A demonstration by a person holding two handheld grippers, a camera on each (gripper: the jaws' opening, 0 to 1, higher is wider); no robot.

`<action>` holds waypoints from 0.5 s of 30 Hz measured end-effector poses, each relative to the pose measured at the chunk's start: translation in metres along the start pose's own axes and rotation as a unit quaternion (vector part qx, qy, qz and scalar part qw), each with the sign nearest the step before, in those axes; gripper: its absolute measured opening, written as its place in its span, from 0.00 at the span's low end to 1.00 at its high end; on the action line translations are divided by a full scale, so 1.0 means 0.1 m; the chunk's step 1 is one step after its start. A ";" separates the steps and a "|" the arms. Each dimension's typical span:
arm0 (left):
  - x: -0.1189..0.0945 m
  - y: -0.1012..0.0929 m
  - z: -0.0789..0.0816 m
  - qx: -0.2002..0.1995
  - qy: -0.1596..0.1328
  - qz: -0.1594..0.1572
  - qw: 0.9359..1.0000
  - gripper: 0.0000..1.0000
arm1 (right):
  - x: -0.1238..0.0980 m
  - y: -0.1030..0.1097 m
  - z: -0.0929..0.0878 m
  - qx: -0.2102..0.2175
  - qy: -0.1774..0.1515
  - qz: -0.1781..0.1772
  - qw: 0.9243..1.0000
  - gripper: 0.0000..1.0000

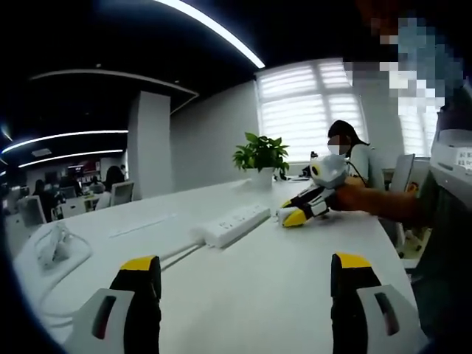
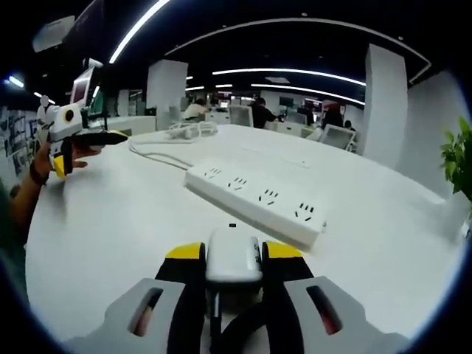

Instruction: Straighten the power strip on the desk, plug the charger into it

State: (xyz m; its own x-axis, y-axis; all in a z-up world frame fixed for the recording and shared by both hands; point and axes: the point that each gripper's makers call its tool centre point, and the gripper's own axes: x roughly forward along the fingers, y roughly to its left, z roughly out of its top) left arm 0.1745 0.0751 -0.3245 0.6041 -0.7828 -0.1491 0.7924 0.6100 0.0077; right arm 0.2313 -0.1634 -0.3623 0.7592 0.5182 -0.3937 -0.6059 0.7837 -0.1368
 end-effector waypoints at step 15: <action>0.03 0.04 0.01 0.003 0.002 0.006 1.000 0.97 | -0.19 -0.14 0.03 -0.135 0.092 0.030 0.986 0.25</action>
State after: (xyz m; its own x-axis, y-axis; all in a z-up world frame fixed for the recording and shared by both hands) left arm 0.1792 0.0751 -0.3242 0.6126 -0.7756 -0.1523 0.7861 0.6179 0.0158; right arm 0.2265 -0.1832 -0.3508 0.6787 0.4709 -0.5635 -0.7090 0.6203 -0.3356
